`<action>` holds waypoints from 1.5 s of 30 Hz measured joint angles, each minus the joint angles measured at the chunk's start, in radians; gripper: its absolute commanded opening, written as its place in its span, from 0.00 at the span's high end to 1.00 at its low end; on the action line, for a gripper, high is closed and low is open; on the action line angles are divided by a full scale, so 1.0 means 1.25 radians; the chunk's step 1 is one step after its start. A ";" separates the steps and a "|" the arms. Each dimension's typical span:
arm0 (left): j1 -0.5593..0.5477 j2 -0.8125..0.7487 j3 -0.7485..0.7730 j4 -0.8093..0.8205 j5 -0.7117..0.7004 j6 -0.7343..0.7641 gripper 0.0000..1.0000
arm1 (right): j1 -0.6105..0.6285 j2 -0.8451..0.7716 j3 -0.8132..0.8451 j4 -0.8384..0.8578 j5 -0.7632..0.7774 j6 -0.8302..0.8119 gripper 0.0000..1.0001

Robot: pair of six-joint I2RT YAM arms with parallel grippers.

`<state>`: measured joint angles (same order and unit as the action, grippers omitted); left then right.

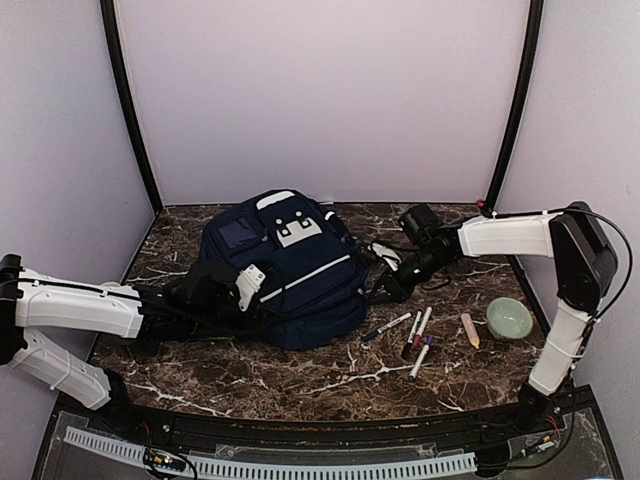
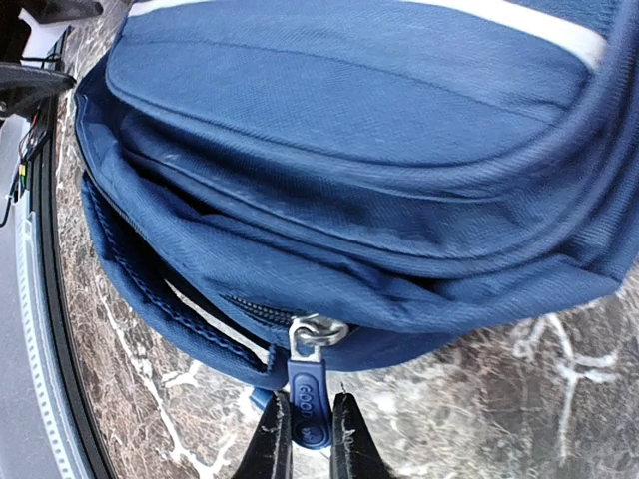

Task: Pack the student bag
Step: Unzip the largest pocket of the student bag, then hold the largest pocket of the student bag, then unzip the largest pocket of the student bag.

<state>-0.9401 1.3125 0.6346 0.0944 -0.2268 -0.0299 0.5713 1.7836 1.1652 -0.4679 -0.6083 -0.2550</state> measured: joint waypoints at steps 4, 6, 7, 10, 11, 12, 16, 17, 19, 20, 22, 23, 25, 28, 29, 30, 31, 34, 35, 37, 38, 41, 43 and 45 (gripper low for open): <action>-0.006 -0.020 0.011 -0.005 0.026 0.013 0.44 | 0.027 0.000 0.000 -0.001 0.009 0.004 1.00; -0.011 -0.008 0.035 -0.003 0.057 0.021 0.43 | 0.036 0.000 0.000 0.000 0.008 0.006 1.00; -0.011 0.005 0.054 0.002 0.073 0.025 0.43 | 0.038 -0.001 0.000 0.000 0.008 0.008 1.00; -0.016 0.078 0.127 0.028 0.116 0.037 0.41 | 0.039 -0.005 0.000 -0.001 0.003 0.015 1.00; -0.018 0.110 0.154 0.043 0.125 0.042 0.40 | 0.039 -0.006 0.000 -0.001 0.001 0.018 1.00; -0.020 0.143 0.178 0.056 0.131 0.046 0.40 | 0.039 -0.008 0.000 -0.001 0.000 0.020 1.00; -0.022 0.264 0.252 0.093 0.143 0.068 0.40 | 0.040 -0.016 0.000 0.000 -0.008 0.023 1.00; -0.022 0.294 0.271 0.094 0.146 0.073 0.41 | 0.041 -0.019 0.000 0.000 -0.011 0.023 1.00; -0.020 0.342 0.301 0.097 0.149 0.082 0.44 | 0.041 -0.023 0.000 0.000 -0.019 0.023 1.00; -0.016 0.359 0.312 0.099 0.153 0.084 0.46 | 0.041 -0.025 0.000 0.000 -0.019 0.023 1.00; -0.010 0.387 0.330 0.100 0.168 0.085 0.52 | 0.041 -0.027 -0.001 -0.001 -0.019 0.023 1.00; -0.008 0.395 0.336 0.100 0.176 0.087 0.57 | 0.041 -0.027 -0.001 -0.001 -0.019 0.023 1.00; -0.004 0.410 0.353 0.098 0.191 0.092 0.68 | 0.040 -0.028 -0.001 0.000 -0.019 0.023 1.00; 0.001 0.423 0.371 0.091 0.212 0.099 0.83 | 0.040 -0.029 -0.001 0.003 -0.013 0.023 1.00; 0.001 0.423 0.372 0.090 0.216 0.101 0.87 | 0.039 -0.029 -0.001 0.003 -0.012 0.023 1.00; 0.001 0.423 0.372 0.089 0.222 0.103 0.89 | 0.038 -0.029 -0.001 0.002 -0.011 0.023 1.00; 0.001 0.422 0.372 0.089 0.226 0.103 0.91 | 0.035 -0.029 -0.001 0.000 -0.012 0.023 1.00; 0.000 0.413 0.360 0.090 0.229 0.105 0.95 | 0.023 -0.029 -0.008 0.002 -0.016 0.023 1.00; 0.000 0.403 0.349 0.095 0.230 0.104 0.95 | 0.019 -0.028 -0.013 0.005 -0.020 0.023 1.00; 0.000 0.379 0.322 0.099 0.232 0.104 0.96 | 0.011 -0.025 -0.019 0.012 -0.036 0.026 1.00; -0.001 0.363 0.305 0.101 0.232 0.103 0.96 | 0.007 -0.023 -0.020 0.016 -0.044 0.026 1.00; -0.002 0.307 0.253 0.100 0.232 0.101 0.97 | -0.009 -0.014 -0.019 0.019 -0.060 0.026 1.00; -0.004 0.272 0.220 0.097 0.232 0.099 0.98 | -0.024 -0.005 -0.018 0.018 -0.055 0.025 1.00; -0.005 0.237 0.186 0.086 0.232 0.099 0.98 | -0.036 0.008 -0.010 0.015 -0.049 0.023 1.00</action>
<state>-0.9470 1.6093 0.8677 0.2020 0.0635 0.0937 0.5266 1.7935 1.1526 -0.4488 -0.6701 -0.2260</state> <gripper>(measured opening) 0.105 0.085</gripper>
